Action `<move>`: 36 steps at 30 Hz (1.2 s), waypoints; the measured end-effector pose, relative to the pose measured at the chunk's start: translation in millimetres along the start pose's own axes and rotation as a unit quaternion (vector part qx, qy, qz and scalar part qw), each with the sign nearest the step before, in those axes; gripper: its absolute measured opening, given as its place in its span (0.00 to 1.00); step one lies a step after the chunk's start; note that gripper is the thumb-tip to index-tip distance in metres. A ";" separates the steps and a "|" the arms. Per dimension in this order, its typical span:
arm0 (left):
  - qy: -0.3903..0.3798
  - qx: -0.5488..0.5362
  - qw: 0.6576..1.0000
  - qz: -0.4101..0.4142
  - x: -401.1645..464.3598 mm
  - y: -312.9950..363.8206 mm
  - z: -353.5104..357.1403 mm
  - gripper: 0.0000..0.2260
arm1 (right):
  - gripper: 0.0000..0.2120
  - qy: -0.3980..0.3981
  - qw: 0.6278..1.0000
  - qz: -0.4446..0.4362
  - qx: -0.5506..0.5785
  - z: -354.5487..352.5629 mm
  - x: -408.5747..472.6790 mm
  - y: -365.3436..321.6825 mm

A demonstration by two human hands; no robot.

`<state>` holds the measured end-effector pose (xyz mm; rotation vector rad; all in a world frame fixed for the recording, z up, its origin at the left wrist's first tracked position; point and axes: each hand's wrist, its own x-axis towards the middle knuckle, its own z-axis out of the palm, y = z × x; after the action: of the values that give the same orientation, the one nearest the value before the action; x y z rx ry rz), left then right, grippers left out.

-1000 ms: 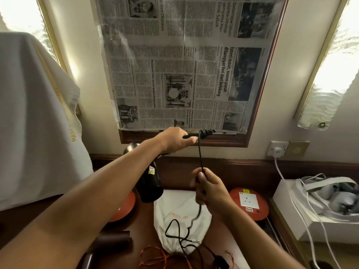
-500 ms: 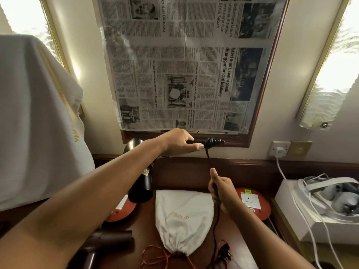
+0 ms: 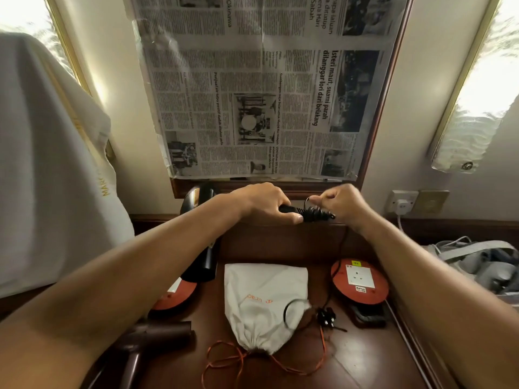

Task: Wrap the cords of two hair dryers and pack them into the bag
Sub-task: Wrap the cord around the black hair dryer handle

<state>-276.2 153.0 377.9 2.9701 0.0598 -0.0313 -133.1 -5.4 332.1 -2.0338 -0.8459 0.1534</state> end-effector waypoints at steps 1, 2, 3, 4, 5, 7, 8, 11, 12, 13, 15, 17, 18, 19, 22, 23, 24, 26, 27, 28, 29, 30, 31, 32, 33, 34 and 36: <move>-0.002 0.020 1.000 -0.001 0.1 1.4 0.0 0.24 | 0.13 0.011 1.000 -0.014 -0.005 -6.0 3.6 -7.0; 0.000 0.045 0.999 0.001 -0.1 3.1 -0.3 0.24 | 0.14 0.022 0.999 -0.033 -0.015 -11.5 6.6 -13.5; 0.003 0.068 0.998 0.002 0.7 3.8 0.1 0.25 | 0.16 0.036 0.997 -0.057 -0.036 -15.2 8.6 -18.5; 0.008 0.083 0.997 0.000 1.0 3.9 0.6 0.26 | 0.18 0.051 0.993 -0.081 -0.065 -17.8 8.8 -23.1; 0.012 0.089 0.996 -0.005 1.6 3.8 0.9 0.25 | 0.18 0.068 0.989 -0.103 -0.085 -19.3 8.9 -26.1; 0.012 0.085 0.996 -0.015 3.6 1.8 1.9 0.22 | 0.16 0.091 0.982 -0.138 -0.097 -22.3 6.2 -32.3; 0.010 0.085 0.996 -0.020 4.5 0.2 2.1 0.22 | 0.15 0.102 0.978 -0.154 -0.097 -23.7 3.9 -35.8; 0.012 0.088 0.995 -0.035 7.2 -7.4 3.7 0.24 | 0.13 0.116 0.971 -0.197 -0.075 -26.0 -7.4 -45.8; 0.014 0.095 0.995 -0.041 8.6 -9.2 4.1 0.26 | 0.12 0.114 0.970 -0.205 -0.070 -24.6 -13.3 -48.8; 0.014 0.104 0.993 -0.048 10.1 -9.9 4.0 0.27 | 0.11 0.112 0.969 -0.209 -0.065 -22.3 -19.9 -51.3; 0.012 0.109 0.992 -0.059 13.8 -11.3 3.2 0.27 | 0.10 0.107 0.970 -0.212 -0.047 -15.7 -33.8 -53.0; 0.015 0.090 0.993 -0.071 16.6 -12.9 1.0 0.24 | 0.09 0.100 0.971 -0.214 -0.037 -6.4 -48.3 -50.8; 0.017 0.085 0.993 -0.075 17.0 -13.3 -0.5 0.24 | 0.09 0.099 0.971 -0.215 -0.035 -0.9 -55.1 -48.1; 0.018 0.088 0.993 -0.078 17.0 -13.7 -2.0 0.27 | 0.09 0.100 0.971 -0.217 -0.032 5.4 -61.4 -44.9; 0.019 0.087 0.992 -0.092 17.6 -15.9 -4.8 0.32 | 0.08 0.107 0.971 -0.212 -0.016 25.6 -76.9 -32.6; 0.021 0.075 0.992 -0.097 18.4 -17.0 -5.5 0.33 | 0.08 0.106 0.973 -0.205 -0.003 32.9 -81.3 -28.9; 0.024 0.064 0.993 -0.101 18.9 -18.7 -5.4 0.33 | 0.08 0.100 0.976 -0.190 0.015 40.6 -86.4 -25.5; 0.024 0.048 0.993 -0.102 20.4 -19.2 -6.3 0.32 | 0.08 0.090 0.983 -0.149 0.054 51.6 -95.3 -18.4; 0.020 0.040 0.994 -0.100 19.7 -19.5 -5.5 0.31 | 0.08 0.082 0.986 -0.129 0.066 57.5 -98.0 -14.1; 0.016 0.032 0.995 -0.096 19.6 -19.4 -4.4 0.31 | 0.08 0.079 0.988 -0.111 0.069 62.0 -99.8 -9.1; 0.014 0.025 0.995 -0.092 19.4 -19.6 -3.0 0.30 | 0.07 0.078 0.990 -0.093 0.069 65.9 -99.9 -3.8; 0.013 0.019 0.996 -0.087 19.4 -19.7 -2.0 0.31 | 0.07 0.076 0.992 -0.072 0.076 68.6 -99.0 1.0; 0.012 0.014 0.996 -0.083 19.6 -20.2 -1.4 0.30 | 0.07 0.070 0.992 -0.049 0.094 70.6 -97.7 4.4; 0.014 0.006 0.997 -0.078 19.3 -20.2 -1.2 0.30 | 0.07 0.057 0.990 -0.023 0.128 71.9 -96.7 6.1; 0.016 -0.004 0.997 -0.074 18.9 -19.7 -1.6 0.29 | 0.07 0.039 0.984 0.003 0.174 72.8 -95.6 6.3; 0.019 -0.014 0.997 -0.070 18.6 -18.7 -2.7 0.28 | 0.09 0.019 0.975 0.032 0.219 73.4 -94.0 6.2; 0.020 -0.020 0.998 -0.055 17.1 -15.0 -4.8 0.27 | 0.13 -0.029 0.956 0.082 0.279 73.3 -89.9 5.9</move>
<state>-259.6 169.2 379.7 2.9240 0.2260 0.0160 -228.3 -12.0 265.9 -1.5646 -0.5807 0.4913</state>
